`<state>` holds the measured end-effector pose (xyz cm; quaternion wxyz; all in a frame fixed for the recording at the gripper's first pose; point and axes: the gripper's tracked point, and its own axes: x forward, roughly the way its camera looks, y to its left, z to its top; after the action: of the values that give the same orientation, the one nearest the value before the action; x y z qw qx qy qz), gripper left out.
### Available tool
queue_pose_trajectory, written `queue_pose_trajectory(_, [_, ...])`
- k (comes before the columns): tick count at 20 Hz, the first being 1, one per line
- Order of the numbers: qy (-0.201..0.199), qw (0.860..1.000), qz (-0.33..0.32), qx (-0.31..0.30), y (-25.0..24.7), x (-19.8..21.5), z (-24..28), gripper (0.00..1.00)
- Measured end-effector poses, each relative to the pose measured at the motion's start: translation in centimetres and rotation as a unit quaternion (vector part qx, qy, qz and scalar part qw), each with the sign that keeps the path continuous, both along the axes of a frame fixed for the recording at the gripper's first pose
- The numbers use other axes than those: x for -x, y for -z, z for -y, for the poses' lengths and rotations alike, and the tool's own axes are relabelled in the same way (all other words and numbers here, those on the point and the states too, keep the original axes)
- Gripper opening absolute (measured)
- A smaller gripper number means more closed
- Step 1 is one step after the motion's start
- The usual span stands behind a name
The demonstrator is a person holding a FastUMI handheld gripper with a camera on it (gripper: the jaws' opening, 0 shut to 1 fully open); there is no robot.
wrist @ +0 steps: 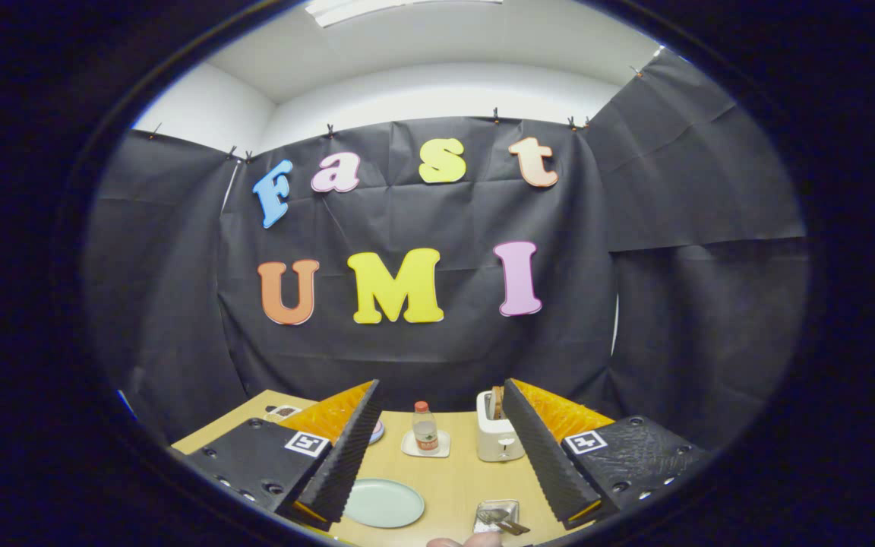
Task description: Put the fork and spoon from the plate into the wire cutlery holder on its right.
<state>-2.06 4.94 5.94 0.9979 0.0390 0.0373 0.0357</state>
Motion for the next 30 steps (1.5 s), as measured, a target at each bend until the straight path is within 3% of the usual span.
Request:
queue_pose_trajectory(6, [0.005,1.0,-0.021,-0.006,1.8,1.2,-0.2,0.96])
queue_pose_trajectory(30, [0.011,1.0,-0.014,-0.011,0.5,0.3,0.9,0.96])
